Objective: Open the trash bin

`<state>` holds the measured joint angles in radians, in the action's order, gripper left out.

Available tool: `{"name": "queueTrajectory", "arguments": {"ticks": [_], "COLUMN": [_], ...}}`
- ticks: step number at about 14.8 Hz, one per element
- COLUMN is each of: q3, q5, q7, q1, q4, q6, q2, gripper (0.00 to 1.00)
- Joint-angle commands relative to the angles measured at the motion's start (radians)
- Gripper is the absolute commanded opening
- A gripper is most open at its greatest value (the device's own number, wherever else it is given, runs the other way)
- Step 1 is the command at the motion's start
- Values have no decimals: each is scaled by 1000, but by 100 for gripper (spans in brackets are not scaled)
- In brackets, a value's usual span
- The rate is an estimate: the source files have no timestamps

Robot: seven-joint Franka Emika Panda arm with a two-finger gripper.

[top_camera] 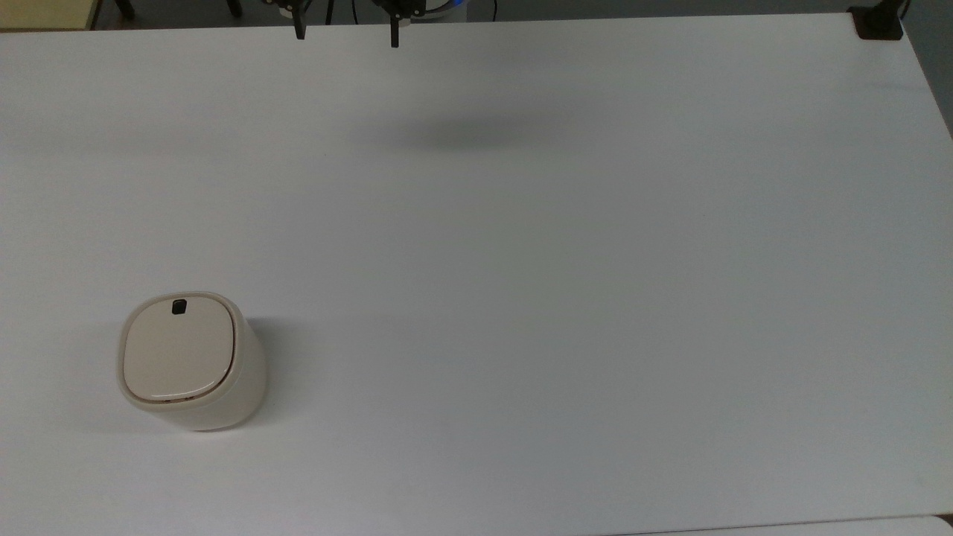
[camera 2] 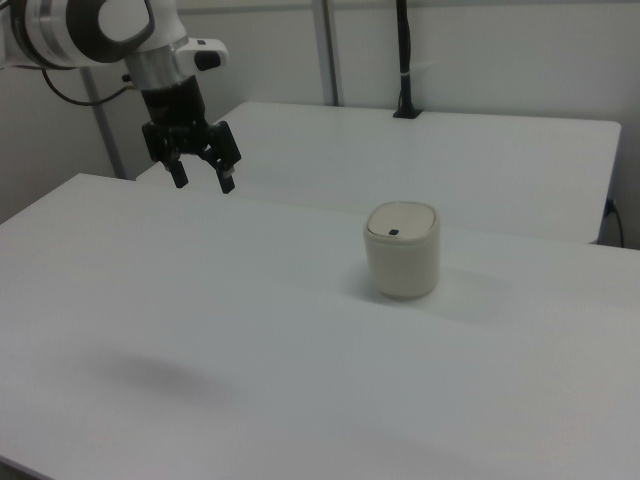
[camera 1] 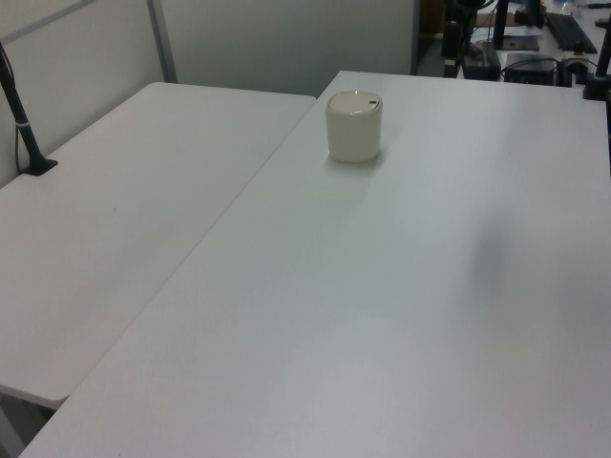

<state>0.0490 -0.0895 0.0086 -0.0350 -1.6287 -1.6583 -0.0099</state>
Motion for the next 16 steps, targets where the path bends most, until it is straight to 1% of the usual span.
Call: {"name": "queueTrajectory", "arguments": {"ticks": [1, 5, 8, 12, 13, 15, 16], "q3": [-6, -6, -6, -8, -6, -6, -6], "q5": [13, 14, 17, 17, 17, 14, 10], "q7": [-21, -29, -41, -171, -186, -193, -188], "q1": [0, -3, -37, -72, -83, -108, -117], "q4": [7, 7, 29, 36, 36, 36, 36], "q6": [31, 31, 25, 0, -33, -115, -164], "q2": [-7, -9, -2, 21, 25, 50, 83], "gripper": [100, 100, 100, 99, 93, 76, 59]}}
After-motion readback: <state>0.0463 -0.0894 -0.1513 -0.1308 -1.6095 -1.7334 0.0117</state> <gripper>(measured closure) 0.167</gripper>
